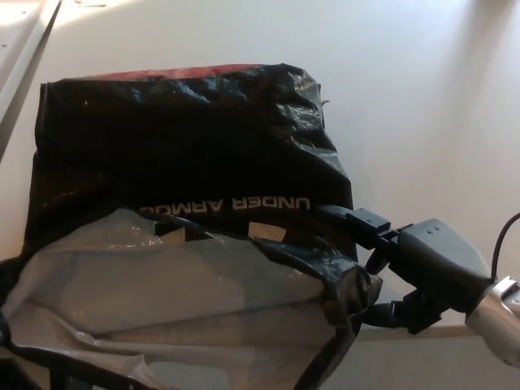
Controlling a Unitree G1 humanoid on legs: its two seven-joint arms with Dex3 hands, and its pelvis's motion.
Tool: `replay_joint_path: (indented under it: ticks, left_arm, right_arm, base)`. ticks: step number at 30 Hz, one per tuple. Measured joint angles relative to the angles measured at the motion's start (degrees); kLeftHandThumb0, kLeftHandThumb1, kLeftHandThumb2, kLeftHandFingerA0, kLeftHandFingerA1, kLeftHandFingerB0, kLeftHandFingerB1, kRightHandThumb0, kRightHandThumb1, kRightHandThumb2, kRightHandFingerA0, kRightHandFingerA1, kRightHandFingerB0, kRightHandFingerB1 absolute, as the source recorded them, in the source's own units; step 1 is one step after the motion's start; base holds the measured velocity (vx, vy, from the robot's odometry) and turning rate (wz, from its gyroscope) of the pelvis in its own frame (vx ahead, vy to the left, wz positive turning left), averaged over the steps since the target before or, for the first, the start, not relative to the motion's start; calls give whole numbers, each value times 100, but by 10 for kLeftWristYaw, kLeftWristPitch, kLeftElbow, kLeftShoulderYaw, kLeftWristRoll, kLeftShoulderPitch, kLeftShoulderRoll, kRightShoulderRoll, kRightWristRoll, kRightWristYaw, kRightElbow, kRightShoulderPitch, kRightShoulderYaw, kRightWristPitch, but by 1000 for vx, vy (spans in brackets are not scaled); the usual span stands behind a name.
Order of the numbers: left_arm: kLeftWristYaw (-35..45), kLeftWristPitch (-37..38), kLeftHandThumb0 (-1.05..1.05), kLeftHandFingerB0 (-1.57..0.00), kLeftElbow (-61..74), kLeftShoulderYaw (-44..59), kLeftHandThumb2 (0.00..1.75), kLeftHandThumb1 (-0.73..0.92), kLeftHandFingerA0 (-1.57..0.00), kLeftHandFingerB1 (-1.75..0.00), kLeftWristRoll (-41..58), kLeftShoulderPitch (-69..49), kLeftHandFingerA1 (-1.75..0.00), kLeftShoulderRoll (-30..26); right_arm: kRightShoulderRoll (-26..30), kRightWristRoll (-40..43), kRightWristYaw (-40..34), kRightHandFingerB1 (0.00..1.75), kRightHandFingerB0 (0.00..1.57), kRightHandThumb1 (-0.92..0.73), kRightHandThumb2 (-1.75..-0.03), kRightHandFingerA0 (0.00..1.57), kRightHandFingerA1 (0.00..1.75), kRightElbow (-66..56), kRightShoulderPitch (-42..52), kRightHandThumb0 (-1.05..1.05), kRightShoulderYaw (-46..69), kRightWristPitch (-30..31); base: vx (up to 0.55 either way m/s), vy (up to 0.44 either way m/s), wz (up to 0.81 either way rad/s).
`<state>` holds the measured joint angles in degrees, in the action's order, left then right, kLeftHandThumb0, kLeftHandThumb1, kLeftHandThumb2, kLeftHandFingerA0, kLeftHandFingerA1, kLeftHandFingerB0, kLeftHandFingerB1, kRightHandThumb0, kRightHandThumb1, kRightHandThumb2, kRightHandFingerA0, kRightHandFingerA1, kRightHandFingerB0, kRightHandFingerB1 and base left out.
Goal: A plastic bag is kept infront of the robot in the middle of the desk and the robot uses both its hands to grab it from the top and lifts it up and then releases it.
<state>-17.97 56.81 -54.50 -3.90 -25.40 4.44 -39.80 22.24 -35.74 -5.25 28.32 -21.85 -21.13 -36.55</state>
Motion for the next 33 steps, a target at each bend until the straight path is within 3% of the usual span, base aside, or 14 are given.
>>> replay_joint_path:
  ticks: [1, 5, 9, 14, 15, 16, 19, 20, 21, 22, 23, 28, 31, 33]
  left_arm:
    - [-1, 0, -44, -11, -2, 0, 64, 39, -116, -37, -1, 2, -88, 1]
    - [-3, 2, -39, -14, -4, -3, 56, 49, -118, -31, -2, 7, -82, 4]
    - [-3, 4, -42, -11, -5, -4, 63, 39, -117, -37, -2, 12, -88, 11]
    - [-3, 4, -39, -15, -4, -4, 56, 48, -118, -31, -1, 13, -82, 16]
    - [-3, 4, -45, -10, -4, -4, 65, 40, -117, -38, -1, 13, -89, 17]
    - [-3, 4, -28, -1, -3, -4, 81, 32, -108, -44, 0, 13, -97, 18]
    - [-2, 4, -28, -2, 1, -4, 81, 31, -108, -44, 2, 12, -97, 22]
    - [-2, 4, -35, -16, 1, -3, 54, 46, -118, -31, 2, 12, -83, 23]
    - [-2, 4, -27, -4, 3, -3, 82, 31, -108, -46, 3, 12, -98, 25]
    - [-2, 4, -28, -2, 3, -3, 82, 32, -108, -45, 4, 12, -98, 26]
    - [-2, 4, -34, -15, 3, -4, 54, 47, -119, -31, 4, 12, -88, 27]
    - [1, 4, -32, -15, 4, -6, 54, 46, -120, -31, 5, 16, -92, 28]
    - [2, 5, -33, -16, 4, -9, 54, 47, -120, -32, 5, 18, -93, 28]
    - [1, 6, -34, -16, 4, -12, 54, 48, -121, -32, 4, 20, -94, 28]
  right_arm:
    - [0, 1, 1, 19, 0, -37, -74, 93, 67, -1, 1, -57, 0, 0]
    - [0, 9, 12, 22, 0, -36, -74, 88, 65, -19, 12, -56, 2, 1]
    - [-1, 26, 28, 17, 0, -38, -75, 91, 66, -40, 25, -60, 5, 1]
    - [-1, 52, 58, 19, 5, -37, -73, 90, 64, -74, 41, -61, 13, 7]
    - [-1, 57, 63, 28, 1, -34, -75, 88, 66, -77, 42, -52, 14, 8]
    - [-1, 63, 69, 28, 1, -34, -74, 88, 66, -80, 44, -53, 14, 9]
    - [-2, 72, 82, 23, 6, -46, -56, 97, 57, -84, 48, -52, 15, 12]
    - [-3, 73, 83, 24, 5, -35, -73, 88, 64, -84, 48, -56, 15, 12]
    - [-5, 77, 89, 28, 2, -34, -74, 87, 65, -86, 49, -53, 15, 14]
    - [-5, 80, 92, 24, 5, -35, -72, 88, 64, -87, 50, -56, 15, 16]
    - [-6, 81, 95, 25, 5, -36, -73, 88, 64, -87, 51, -57, 15, 18]
    - [-10, 83, 109, 19, 8, -37, -71, 94, 65, -98, 53, -60, 14, 33]
    - [-12, 83, 115, 28, 1, -35, -75, 92, 68, -103, 53, -54, 14, 42]
    - [-12, 84, 119, 23, 9, -37, -70, 91, 64, -100, 53, -61, 15, 45]
  base:
    - [0, 0, 0]
    - [0, 0, 0]
    - [0, 0, 0]
    - [0, 0, 0]
    - [0, 0, 0]
    - [0, 0, 0]
    - [0, 0, 0]
    - [0, 0, 0]
    - [0, 0, 0]
    - [0, 0, 0]
    - [0, 0, 0]
    - [0, 0, 0]
    - [0, 0, 0]
    - [0, 0, 0]
